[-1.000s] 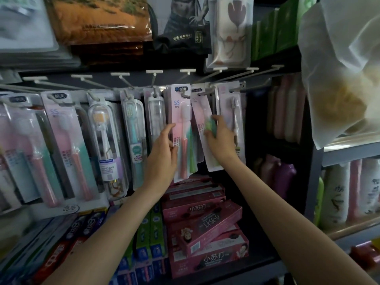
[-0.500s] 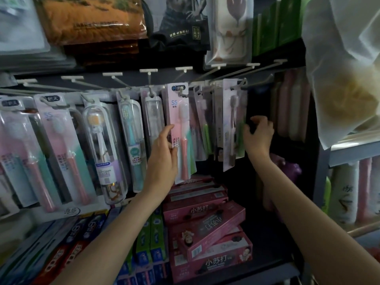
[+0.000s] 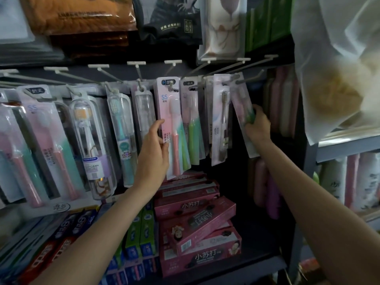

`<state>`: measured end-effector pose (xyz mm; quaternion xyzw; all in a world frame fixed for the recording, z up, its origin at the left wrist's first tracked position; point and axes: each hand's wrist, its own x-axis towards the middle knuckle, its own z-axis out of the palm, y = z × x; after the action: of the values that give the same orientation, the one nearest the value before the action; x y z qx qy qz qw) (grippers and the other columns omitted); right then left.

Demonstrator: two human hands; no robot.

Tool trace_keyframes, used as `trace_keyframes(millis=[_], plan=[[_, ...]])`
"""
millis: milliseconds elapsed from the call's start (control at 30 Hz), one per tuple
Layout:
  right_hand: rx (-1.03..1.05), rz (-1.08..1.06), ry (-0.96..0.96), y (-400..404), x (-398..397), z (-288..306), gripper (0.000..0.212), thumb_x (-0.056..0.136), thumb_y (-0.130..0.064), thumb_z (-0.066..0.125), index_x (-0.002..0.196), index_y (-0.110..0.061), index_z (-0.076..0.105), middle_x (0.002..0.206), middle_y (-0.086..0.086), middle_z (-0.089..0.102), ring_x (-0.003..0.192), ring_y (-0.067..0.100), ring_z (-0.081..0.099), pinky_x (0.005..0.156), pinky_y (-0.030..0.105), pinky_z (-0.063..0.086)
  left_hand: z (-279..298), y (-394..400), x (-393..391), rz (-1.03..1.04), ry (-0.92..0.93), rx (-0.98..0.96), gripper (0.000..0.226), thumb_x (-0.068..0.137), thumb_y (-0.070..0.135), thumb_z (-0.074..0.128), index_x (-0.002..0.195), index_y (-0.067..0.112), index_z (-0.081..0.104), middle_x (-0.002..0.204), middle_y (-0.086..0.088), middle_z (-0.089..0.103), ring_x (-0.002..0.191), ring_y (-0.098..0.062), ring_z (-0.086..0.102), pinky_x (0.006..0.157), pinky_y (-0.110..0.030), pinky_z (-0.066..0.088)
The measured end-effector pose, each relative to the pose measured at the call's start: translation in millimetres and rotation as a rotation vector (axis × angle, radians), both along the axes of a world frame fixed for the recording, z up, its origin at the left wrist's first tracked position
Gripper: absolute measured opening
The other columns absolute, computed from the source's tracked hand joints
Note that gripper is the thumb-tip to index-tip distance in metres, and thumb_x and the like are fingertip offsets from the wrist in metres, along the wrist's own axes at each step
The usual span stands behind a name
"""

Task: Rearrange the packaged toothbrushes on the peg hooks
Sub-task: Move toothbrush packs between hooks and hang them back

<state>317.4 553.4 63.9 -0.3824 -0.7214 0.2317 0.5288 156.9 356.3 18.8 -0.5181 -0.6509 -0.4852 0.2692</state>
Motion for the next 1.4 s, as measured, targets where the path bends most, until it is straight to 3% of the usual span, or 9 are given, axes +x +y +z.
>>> trace_keyframes(millis=[200,467,633,733,867,933,1067,1167,1400], plan=[[-0.087,0.041,-0.059,-13.6,18.1,11.6,0.05,0.089,-0.002,0.044,0.138,-0.006,0.034,0.134,0.019,0.046,0.123,0.036,0.043,0.098,0.034,0.035,0.3,-1.7,2.9,-0.003,-0.005,-0.001,0.052,0.094,0.011,0.046,0.141,0.018,0.024,0.083,0.001,0.047,0.068,-0.005,0.048,0.057,-0.013,0.036],[-0.04,0.032,-0.098,-33.4,41.6,15.1,0.045,0.088,-0.001,0.041,0.132,-0.007,0.044,0.128,0.017,0.051,0.117,0.036,0.048,0.091,0.039,0.041,2.6,-5.5,0.9,-0.009,0.0,-0.008,0.052,0.094,0.01,0.047,0.14,0.019,0.025,0.086,-0.004,0.05,0.068,-0.006,0.047,0.057,-0.014,0.036],[-0.324,0.395,0.233,-37.5,44.4,4.6,0.047,0.086,0.003,0.045,0.128,-0.019,0.048,0.109,0.007,0.06,0.095,0.022,0.06,0.073,0.029,0.05,1.2,-2.8,7.1,-0.027,-0.019,0.002,0.052,0.094,0.009,0.046,0.14,0.018,0.024,0.086,-0.005,0.049,0.066,-0.006,0.047,0.054,-0.013,0.034],[-0.383,0.496,0.426,-50.0,44.3,-15.7,0.046,0.093,-0.002,0.045,0.136,-0.018,0.041,0.106,0.007,0.057,0.095,0.022,0.058,0.078,0.031,0.048,0.6,-1.8,7.7,-0.029,-0.034,0.01,0.052,0.094,0.009,0.046,0.141,0.018,0.024,0.085,-0.004,0.049,0.065,-0.006,0.047,0.055,-0.014,0.035],[-0.266,0.424,0.462,-58.0,37.3,-19.9,0.047,0.096,-0.008,0.043,0.141,-0.019,0.034,0.113,0.006,0.055,0.098,0.019,0.055,0.074,0.025,0.047,2.3,-4.4,5.9,-0.025,-0.024,0.001,0.052,0.094,0.009,0.046,0.14,0.019,0.025,0.083,-0.004,0.05,0.067,-0.011,0.049,0.057,-0.016,0.038],[-0.26,0.409,0.454,-58.1,33.3,-17.4,0.05,0.096,-0.009,0.041,0.143,-0.02,0.031,0.123,0.008,0.052,0.104,0.02,0.054,0.084,0.027,0.047,3.3,-6.6,3.6,-0.018,-0.015,-0.003,0.052,0.094,0.008,0.046,0.14,0.019,0.026,0.083,-0.004,0.05,0.069,-0.012,0.049,0.06,-0.017,0.039],[-0.172,0.25,0.427,-60.7,29.2,-23.9,0.05,0.096,-0.009,0.04,0.144,-0.019,0.029,0.121,0.005,0.049,0.08,0.009,0.052,0.069,0.012,0.045,4.2,-9.8,0.2,0.002,0.018,-0.011,0.051,0.093,0.008,0.047,0.14,0.018,0.028,0.082,-0.002,0.05,0.069,-0.012,0.049,0.059,-0.016,0.04],[-0.033,0.082,0.364,-64.4,23.3,-25.1,0.05,0.094,-0.006,0.041,0.142,-0.014,0.029,0.133,0.011,0.044,0.114,0.023,0.05,0.097,0.03,0.041,4.5,-8.8,0.4,0.012,0.017,-0.018,0.051,0.093,0.009,0.047,0.14,0.019,0.027,0.084,-0.001,0.049,0.068,-0.012,0.05,0.057,-0.024,0.044],[0.091,-0.139,0.179,-61.0,21.8,-23.6,0.054,0.089,0.005,0.04,0.139,-0.013,0.03,0.131,0.017,0.039,0.119,0.036,0.042,0.095,0.044,0.039,1.7,-3.9,1.9,-0.008,0.01,-0.001,0.052,0.093,0.009,0.047,0.14,0.016,0.027,0.082,0.001,0.047,0.065,-0.006,0.046,0.054,-0.014,0.033]])
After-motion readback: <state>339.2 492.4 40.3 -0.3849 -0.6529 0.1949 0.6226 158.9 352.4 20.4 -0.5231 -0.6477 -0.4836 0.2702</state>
